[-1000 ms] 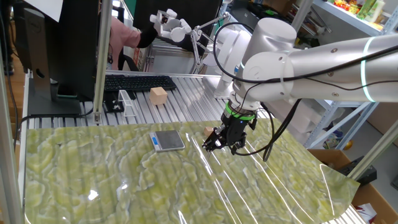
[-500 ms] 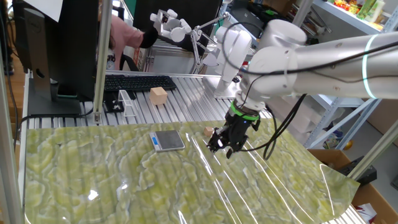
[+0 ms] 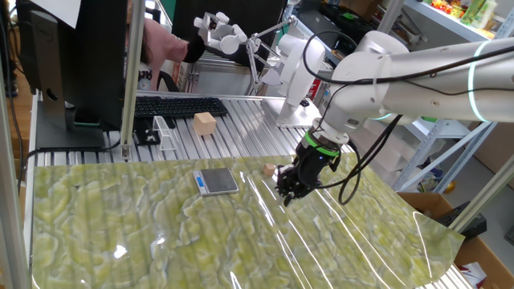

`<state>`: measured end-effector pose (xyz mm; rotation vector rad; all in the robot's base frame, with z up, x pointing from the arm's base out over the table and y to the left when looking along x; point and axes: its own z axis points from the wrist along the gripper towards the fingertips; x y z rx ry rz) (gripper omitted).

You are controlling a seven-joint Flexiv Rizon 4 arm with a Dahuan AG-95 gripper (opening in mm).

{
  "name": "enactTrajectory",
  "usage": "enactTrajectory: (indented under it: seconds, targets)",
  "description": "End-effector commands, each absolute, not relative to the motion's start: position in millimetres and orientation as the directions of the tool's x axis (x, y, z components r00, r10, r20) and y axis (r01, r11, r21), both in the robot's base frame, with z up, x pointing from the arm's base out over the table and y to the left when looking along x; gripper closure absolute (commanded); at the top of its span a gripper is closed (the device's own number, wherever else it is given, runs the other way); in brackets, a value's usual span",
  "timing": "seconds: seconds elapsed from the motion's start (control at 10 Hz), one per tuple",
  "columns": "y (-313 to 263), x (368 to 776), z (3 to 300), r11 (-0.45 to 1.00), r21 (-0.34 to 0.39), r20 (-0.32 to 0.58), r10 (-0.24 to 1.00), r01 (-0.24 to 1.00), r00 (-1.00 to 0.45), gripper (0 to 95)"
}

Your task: Place the block on the scale

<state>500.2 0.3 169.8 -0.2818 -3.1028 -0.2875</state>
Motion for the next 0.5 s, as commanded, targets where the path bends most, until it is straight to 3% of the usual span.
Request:
enactTrajectory:
  seconds: [0.1, 0.5]
  targets:
    - [0.1, 500.1, 169.8, 0.968, 0.179, 0.028, 0.173, 0.175, -0.985, 95.0]
    - [0.3, 499.7, 169.5, 0.969, 0.179, 0.023, 0.167, 0.169, -0.986, 95.0]
